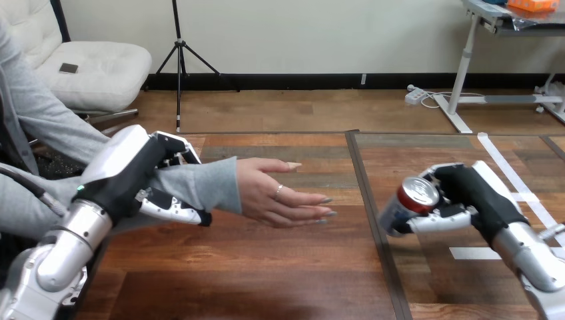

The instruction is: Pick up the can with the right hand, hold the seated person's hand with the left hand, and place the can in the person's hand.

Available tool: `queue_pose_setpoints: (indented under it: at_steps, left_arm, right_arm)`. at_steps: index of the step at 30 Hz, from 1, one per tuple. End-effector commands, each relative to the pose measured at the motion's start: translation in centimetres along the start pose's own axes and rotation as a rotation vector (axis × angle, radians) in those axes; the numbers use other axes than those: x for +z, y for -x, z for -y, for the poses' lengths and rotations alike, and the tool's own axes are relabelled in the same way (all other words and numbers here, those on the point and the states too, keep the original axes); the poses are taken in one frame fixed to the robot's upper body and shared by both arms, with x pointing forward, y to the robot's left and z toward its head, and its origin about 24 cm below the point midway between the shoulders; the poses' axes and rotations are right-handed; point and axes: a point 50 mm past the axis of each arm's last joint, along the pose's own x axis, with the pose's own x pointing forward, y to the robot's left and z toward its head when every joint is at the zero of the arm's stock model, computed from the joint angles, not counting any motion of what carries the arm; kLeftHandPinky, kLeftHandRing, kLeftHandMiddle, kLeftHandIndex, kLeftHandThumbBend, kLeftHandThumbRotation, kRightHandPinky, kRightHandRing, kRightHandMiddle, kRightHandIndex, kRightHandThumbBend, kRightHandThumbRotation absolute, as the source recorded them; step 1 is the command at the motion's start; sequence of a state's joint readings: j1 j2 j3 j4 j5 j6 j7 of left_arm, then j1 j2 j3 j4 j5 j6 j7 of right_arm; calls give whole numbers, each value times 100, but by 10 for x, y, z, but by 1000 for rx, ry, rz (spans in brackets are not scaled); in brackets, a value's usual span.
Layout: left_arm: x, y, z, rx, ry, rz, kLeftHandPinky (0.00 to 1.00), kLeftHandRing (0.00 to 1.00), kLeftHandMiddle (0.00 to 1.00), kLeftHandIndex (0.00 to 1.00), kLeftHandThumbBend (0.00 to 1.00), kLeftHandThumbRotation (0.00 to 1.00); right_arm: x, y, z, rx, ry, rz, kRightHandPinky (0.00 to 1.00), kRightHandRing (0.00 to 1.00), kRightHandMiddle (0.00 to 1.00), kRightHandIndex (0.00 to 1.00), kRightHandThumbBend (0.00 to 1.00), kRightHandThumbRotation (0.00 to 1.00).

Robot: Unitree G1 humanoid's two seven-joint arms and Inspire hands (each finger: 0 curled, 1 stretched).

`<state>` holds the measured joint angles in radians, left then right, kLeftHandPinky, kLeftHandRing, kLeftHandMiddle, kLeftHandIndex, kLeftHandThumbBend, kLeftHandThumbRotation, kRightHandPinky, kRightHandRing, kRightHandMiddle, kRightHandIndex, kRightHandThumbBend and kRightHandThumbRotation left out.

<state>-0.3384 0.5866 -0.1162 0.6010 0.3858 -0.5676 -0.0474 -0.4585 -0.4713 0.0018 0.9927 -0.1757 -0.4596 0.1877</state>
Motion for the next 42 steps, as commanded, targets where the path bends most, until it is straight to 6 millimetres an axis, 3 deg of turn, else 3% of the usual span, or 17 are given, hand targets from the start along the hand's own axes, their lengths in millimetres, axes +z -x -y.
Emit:
queue_pose_setpoints:
  at_steps: [1,42]
  left_arm:
    - [27,-19,-18,108,7,129,14,17,25,42,86,0]
    - [23,-17,-12,84,15,99,16,20,28,42,83,0]
  right_arm:
    - [57,-25,11,-50,24,212,32,35,39,42,86,0]
    - [99,-43,-30,21,7,356,32,34,38,42,84,0]
